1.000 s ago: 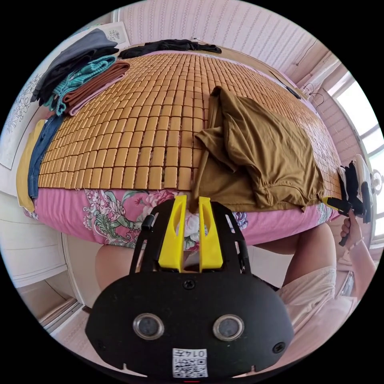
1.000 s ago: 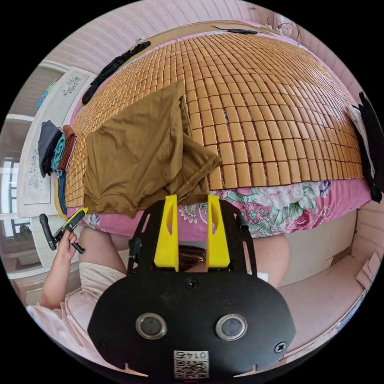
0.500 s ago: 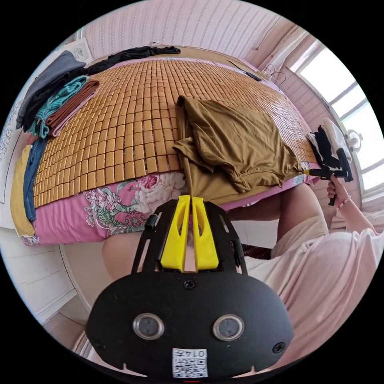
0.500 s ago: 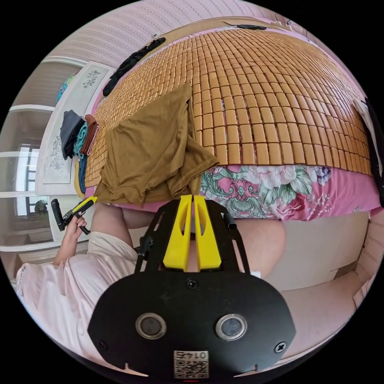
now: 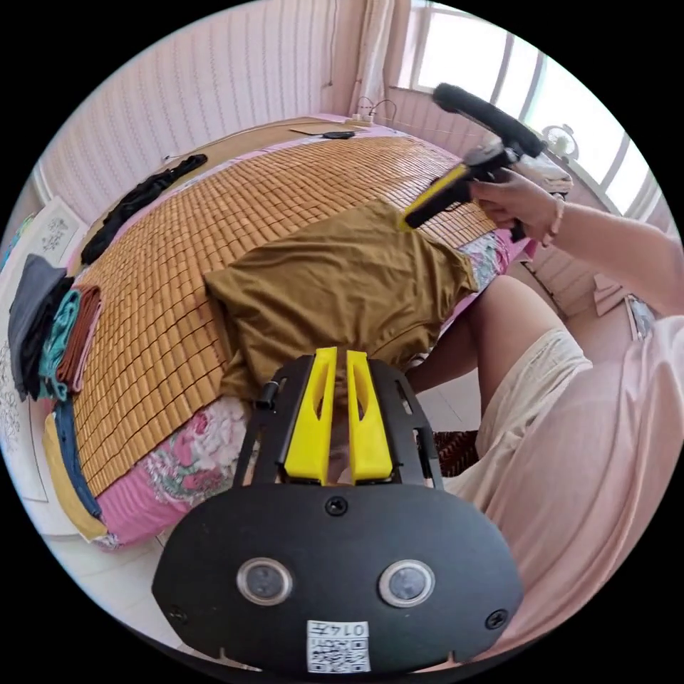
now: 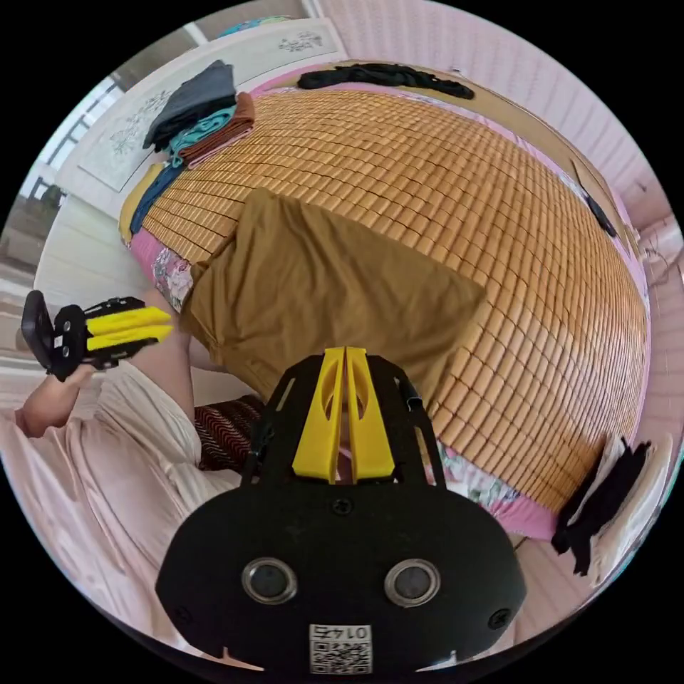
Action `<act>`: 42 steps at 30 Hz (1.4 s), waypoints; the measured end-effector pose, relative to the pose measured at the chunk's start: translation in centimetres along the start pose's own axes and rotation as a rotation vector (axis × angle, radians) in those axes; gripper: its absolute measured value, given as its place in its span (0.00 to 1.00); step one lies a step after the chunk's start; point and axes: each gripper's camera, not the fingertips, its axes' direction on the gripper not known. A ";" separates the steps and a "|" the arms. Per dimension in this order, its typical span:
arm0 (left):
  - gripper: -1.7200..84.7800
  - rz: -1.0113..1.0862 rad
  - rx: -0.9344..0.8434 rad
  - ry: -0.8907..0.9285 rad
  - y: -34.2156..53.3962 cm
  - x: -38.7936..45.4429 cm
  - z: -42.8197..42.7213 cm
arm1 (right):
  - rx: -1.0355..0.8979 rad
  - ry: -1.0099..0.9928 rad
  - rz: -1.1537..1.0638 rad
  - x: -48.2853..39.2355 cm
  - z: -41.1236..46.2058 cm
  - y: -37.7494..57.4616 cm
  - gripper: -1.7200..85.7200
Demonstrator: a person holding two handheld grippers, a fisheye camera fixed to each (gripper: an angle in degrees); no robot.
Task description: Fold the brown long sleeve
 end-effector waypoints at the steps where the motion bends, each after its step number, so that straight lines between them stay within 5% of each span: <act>1: 0.03 0.030 0.002 0.032 -1.5 1.5 1.4 | -0.013 0.023 -0.068 -1.6 0.7 -3.1 0.02; 13: 0.01 0.248 -0.078 0.003 -4.8 7.1 9.2 | -0.394 0.194 -0.260 -5.3 8.3 -16.5 0.01; 17: 0.01 0.191 -0.062 0.082 -5.2 6.7 8.5 | -0.265 0.212 -0.239 -4.2 6.9 -18.8 0.01; 24: 0.01 0.175 -0.070 0.129 -5.4 6.6 9.2 | -0.315 0.164 -0.214 -1.5 8.5 -18.2 0.01; 31: 0.14 0.245 0.171 0.114 -6.2 9.5 5.2 | 0.087 -0.127 0.220 10.0 1.8 -1.0 0.03; 35: 0.17 0.342 0.197 0.172 -8.8 12.4 5.4 | 0.041 -0.139 0.527 15.4 3.4 11.8 0.14; 42: 0.20 0.449 0.103 0.208 -12.7 16.5 8.5 | -0.048 -0.335 0.614 18.1 9.0 19.2 0.13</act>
